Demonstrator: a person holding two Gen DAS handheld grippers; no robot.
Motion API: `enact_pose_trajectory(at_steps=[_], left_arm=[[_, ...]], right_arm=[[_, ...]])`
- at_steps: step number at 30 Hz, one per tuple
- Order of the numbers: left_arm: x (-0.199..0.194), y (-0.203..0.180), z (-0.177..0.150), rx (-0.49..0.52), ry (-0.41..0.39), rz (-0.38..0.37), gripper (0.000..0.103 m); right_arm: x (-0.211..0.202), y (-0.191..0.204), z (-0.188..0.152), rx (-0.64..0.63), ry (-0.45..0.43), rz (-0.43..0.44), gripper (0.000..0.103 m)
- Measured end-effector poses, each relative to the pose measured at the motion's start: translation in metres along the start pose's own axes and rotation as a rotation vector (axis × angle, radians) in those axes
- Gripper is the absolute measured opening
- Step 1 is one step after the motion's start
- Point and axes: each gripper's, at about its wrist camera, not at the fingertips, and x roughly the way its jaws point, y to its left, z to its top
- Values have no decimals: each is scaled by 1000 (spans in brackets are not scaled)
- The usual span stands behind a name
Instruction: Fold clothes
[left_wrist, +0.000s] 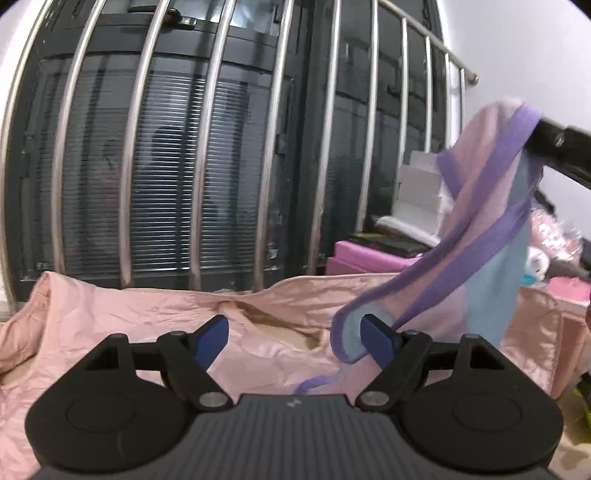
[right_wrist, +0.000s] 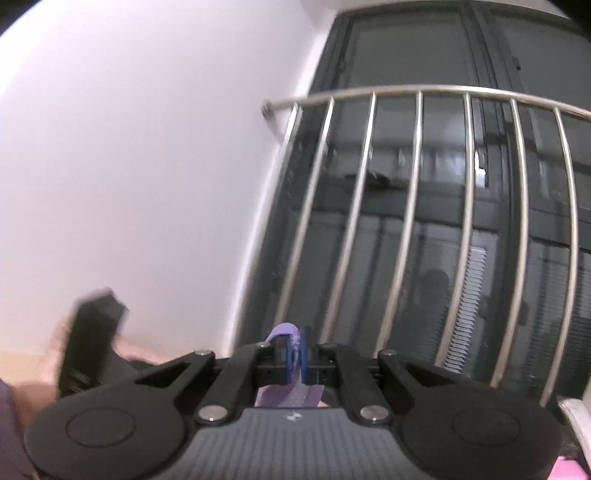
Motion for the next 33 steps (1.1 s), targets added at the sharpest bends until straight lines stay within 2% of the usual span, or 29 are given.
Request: enact_pose_trajectory(at_steps=[2, 4, 7, 10, 15, 19, 22, 28, 31, 33], left_arm=[[-6, 0, 1, -19, -26, -76, 80], [-15, 1, 3, -41, -73, -160, 80], [-29, 2, 8, -84, -166, -252, 86], [-32, -1, 10, -108, -198, -295, 87], [-12, -14, 4, -44, -117, -201, 86], [-1, -11, -1, -42, -78, -139, 82], [7, -5, -6, -47, -49, -86, 82], [27, 7, -18, -62, 55, 9, 82], [27, 15, -17, -85, 60, 31, 83], [25, 19, -16, -98, 61, 15, 83]], right_arm=[[-9, -3, 5, 26, -46, 19, 4], [-13, -7, 6, 50, -43, 28, 4], [-5, -6, -1, 14, 70, -32, 4], [7, -2, -10, -18, 151, -28, 4], [12, 11, -11, -52, 154, 15, 4], [8, 15, -9, -72, 145, 6, 4], [6, 12, -7, -77, 133, -39, 4], [-10, 13, 5, -85, 48, -115, 4], [-16, 9, 6, -81, 34, -172, 4], [-16, 5, 5, -73, 37, -203, 4]])
